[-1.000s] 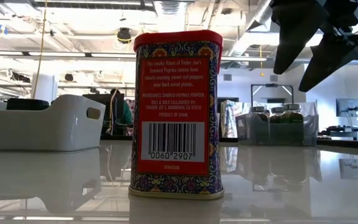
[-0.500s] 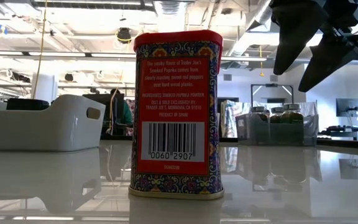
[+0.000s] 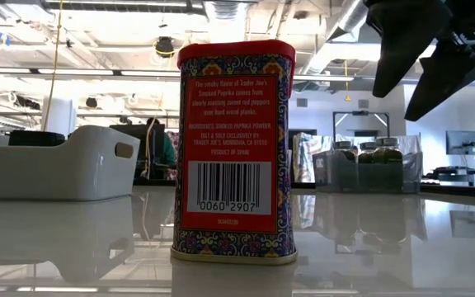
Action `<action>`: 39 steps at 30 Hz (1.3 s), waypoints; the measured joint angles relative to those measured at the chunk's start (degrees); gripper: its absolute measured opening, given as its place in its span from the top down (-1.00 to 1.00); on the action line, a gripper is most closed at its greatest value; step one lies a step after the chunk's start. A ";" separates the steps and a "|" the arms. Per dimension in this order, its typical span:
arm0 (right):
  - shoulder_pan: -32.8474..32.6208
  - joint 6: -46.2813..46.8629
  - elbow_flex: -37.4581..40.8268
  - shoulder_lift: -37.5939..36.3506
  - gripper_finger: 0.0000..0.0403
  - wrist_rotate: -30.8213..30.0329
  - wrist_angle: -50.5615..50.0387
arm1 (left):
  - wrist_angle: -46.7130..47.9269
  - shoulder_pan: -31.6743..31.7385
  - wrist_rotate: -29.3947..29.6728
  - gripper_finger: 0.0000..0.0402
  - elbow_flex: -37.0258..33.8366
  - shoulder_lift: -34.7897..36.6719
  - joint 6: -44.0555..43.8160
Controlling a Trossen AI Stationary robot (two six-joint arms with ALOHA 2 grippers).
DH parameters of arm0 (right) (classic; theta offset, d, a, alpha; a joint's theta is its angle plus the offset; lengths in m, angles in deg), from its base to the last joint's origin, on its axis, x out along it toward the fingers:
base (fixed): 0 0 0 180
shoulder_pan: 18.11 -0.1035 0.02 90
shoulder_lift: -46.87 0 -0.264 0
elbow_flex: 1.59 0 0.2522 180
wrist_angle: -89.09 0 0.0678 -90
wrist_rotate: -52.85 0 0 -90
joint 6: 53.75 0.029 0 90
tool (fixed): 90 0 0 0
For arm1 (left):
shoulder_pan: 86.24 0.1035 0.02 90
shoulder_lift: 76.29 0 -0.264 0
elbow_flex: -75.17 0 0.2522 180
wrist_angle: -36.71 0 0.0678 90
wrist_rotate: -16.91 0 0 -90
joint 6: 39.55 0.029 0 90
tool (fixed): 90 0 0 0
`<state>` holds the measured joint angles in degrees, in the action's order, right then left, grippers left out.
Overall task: Sort spices by type
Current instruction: Put the green seasoning bottle into the black bin
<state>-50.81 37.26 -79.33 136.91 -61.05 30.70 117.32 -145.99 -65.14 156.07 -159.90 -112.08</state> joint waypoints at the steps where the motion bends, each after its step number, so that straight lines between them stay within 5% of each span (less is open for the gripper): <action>1: -0.01 0.00 0.00 0.00 -0.36 0.00 -0.04 | 0.00 0.00 0.00 -0.21 0.00 0.10 -0.62; 23: -0.29 0.02 0.02 -0.03 -0.36 -0.01 -0.04 | -0.87 0.00 -0.49 -0.22 0.00 0.15 -2.17; 32: -0.29 0.04 0.02 -0.04 -0.36 -0.04 0.20 | -0.86 0.00 -0.55 -0.49 0.02 0.15 -0.26; 39: -0.27 0.07 0.02 -0.04 -0.36 -0.07 0.20 | -0.83 0.00 -0.65 -0.51 0.04 0.15 -3.58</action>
<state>-51.08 37.32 -79.31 136.87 -61.11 30.90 116.49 -145.99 -65.79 156.11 -159.75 -115.65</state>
